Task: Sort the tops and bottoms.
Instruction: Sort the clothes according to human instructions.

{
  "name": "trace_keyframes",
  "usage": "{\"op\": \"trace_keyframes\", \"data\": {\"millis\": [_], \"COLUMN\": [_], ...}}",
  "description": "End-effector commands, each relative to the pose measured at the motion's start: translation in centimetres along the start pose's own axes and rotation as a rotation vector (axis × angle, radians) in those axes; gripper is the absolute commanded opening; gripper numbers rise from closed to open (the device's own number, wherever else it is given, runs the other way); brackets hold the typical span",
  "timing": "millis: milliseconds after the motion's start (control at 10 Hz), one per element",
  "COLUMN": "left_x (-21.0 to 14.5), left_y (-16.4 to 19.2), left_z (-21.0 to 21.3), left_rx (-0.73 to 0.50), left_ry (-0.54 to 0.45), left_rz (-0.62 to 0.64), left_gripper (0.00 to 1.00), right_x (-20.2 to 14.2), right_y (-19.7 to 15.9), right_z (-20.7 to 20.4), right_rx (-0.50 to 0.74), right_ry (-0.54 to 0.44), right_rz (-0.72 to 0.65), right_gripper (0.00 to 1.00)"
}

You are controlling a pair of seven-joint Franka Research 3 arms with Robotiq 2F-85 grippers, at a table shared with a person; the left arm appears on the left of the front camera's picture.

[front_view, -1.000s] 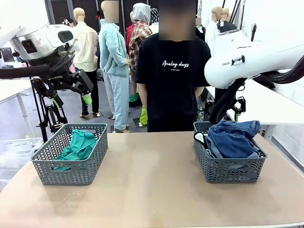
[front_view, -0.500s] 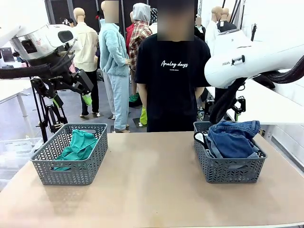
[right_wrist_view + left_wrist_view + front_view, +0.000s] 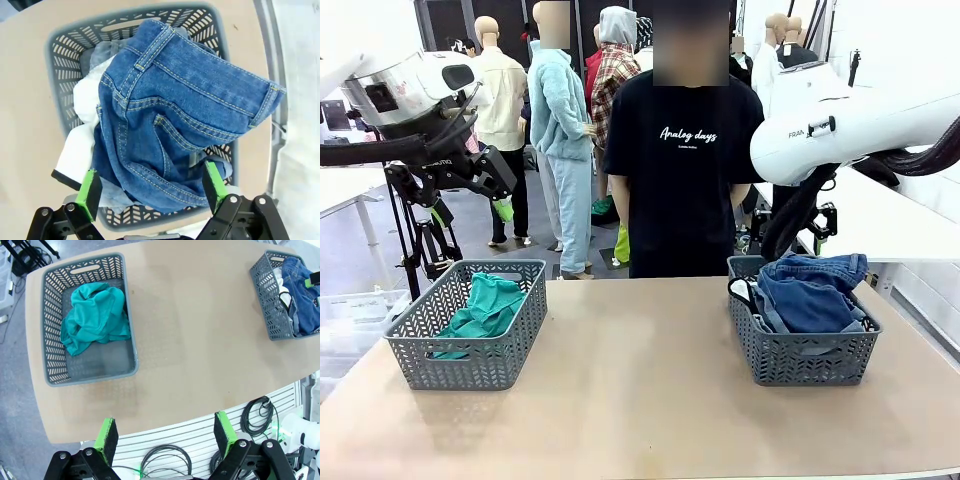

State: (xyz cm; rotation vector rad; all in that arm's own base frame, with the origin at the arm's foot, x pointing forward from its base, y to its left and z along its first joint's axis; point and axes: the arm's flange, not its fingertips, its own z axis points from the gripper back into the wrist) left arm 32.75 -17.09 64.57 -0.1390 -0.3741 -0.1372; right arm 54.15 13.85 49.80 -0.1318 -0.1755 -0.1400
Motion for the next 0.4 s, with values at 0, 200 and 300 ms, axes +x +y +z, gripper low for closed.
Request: {"op": "trace_keyframes", "data": {"millis": [0, 200, 300], "left_x": [-0.01, -0.01, -0.01], "left_y": [0.23, 0.23, 0.23], "left_z": [0.06, 0.06, 0.06], "left_rx": [-0.017, -0.017, -0.017], "left_ry": [0.002, 0.002, 0.002], "left_rz": [-0.007, -0.007, -0.007], "left_gripper": [1.00, 1.00, 1.00], "right_x": [0.12, 0.12, 0.12], "right_y": [-0.08, -0.08, -0.08], "right_z": [-0.03, -0.03, -0.03], "right_rx": [0.010, 0.010, 0.010], "right_ry": [-0.009, -0.009, -0.009], "right_rz": [-0.005, -0.005, -0.005], "right_gripper": [1.00, 1.00, 1.00]}}
